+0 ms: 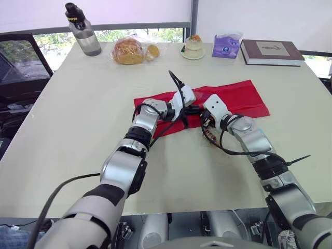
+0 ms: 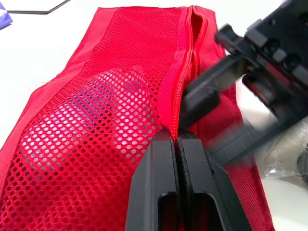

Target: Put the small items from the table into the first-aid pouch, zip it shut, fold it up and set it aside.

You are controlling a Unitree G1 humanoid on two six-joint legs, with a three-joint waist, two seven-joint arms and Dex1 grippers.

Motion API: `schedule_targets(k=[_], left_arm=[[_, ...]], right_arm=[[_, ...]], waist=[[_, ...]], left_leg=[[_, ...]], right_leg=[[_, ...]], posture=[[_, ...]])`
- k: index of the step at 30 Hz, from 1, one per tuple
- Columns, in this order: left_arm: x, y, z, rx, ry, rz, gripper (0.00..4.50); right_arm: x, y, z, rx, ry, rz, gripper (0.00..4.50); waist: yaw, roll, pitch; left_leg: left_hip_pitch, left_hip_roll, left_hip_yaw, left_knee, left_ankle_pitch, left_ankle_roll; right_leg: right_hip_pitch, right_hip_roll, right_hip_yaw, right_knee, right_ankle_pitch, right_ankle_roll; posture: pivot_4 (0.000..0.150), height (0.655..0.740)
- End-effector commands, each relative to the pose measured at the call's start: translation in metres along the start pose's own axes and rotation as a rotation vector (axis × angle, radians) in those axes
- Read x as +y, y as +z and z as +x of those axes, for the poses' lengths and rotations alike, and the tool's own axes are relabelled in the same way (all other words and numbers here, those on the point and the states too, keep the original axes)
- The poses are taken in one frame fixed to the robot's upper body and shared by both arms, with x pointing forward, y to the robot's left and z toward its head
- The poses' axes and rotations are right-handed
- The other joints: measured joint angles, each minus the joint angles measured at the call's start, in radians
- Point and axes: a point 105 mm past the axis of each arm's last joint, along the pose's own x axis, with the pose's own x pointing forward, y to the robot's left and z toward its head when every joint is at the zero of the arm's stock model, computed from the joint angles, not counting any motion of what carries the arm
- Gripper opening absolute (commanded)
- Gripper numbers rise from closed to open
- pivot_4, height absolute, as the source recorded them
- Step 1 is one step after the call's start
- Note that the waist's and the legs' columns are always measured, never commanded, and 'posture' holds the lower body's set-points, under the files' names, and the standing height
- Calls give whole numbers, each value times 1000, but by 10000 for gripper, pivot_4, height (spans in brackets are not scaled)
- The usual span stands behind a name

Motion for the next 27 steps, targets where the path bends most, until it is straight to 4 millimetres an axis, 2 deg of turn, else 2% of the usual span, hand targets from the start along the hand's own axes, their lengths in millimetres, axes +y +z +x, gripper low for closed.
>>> schedule_targets(k=[1, 8, 10, 11, 12, 13, 14, 15, 17, 18, 27], left_arm=[[2, 8, 0, -23, -8, 14, 0], [4, 12, -1, -37, -17, 13, 0], [4, 14, -1, -41, -17, 11, 0], [5, 14, -1, -44, -19, 11, 0], [4, 15, -1, -48, -24, 11, 0], [4, 16, -1, -50, -27, 12, 0], [3, 16, 0, -53, -30, 11, 0], [3, 17, 0, -54, -32, 10, 0], [3, 18, 1, -59, -29, 9, 0], [4, 18, 1, -60, -29, 8, 0], [-2, 18, 4, -58, -63, 10, 0]], right_arm=[[-11, 26, -18, -104, -43, -42, 32426], [-10, 23, -46, -93, -34, 5, 32426], [-10, 21, -51, -86, -42, 42, 27152], [-11, 18, -52, -78, -51, 56, 22767], [-12, 13, -53, -59, -62, 59, 21610], [-13, 10, -53, -46, -69, 58, 18572], [-13, 7, -52, -34, -74, 54, 13542], [-14, 5, -50, -27, -81, 57, 12022], [-16, 3, -46, -19, -97, 50, 2646], [-17, 2, -44, -16, -103, 43, 1222], [-22, 1, -11, -40, -176, 84, 1222]], waist=[[1, 0, 0], [0, 0, 0], [0, 0, 0], [0, 0, 0], [0, 0, 0], [0, 0, 0], [1, 0, 0], [1, 0, 0], [1, 0, 0], [1, 0, 0], [-1, 0, 0]], left_leg=[[0, 0, 0, 0, 0, 0], [0, 0, 0, 0, 0, 0], [0, 0, -1, 0, 0, 0], [0, 0, 0, 0, 0, 0], [0, 0, 0, 0, 0, 0], [0, 0, 0, 0, 0, 0], [0, 0, 0, 0, 0, 0], [0, 0, 0, 0, 0, 0], [0, 0, 0, 0, 0, 0], [0, 0, 0, 0, 0, 0], [0, 0, 0, 0, 0, 0]], right_leg=[[0, 0, 0, 0, 0, 0], [0, 0, 0, 0, 0, 0], [0, 0, 0, 0, 0, 0], [0, 0, 0, 0, 0, 0], [0, 0, 0, 0, 0, 0], [0, 0, 0, 0, 0, 0], [0, 0, 0, 0, 0, 0], [0, 0, 0, 0, 0, 0], [0, 0, 0, 0, 0, 0], [0, 0, 0, 0, 0, 0], [0, 0, 0, 0, 0, 0]], posture=[[1500, 7387], [1500, 7387], [1500, 7387], [1500, 7387], [1500, 7387], [1500, 7387], [1500, 7387], [1500, 7387], [1500, 7387], [1500, 7387], [1500, 7387]])
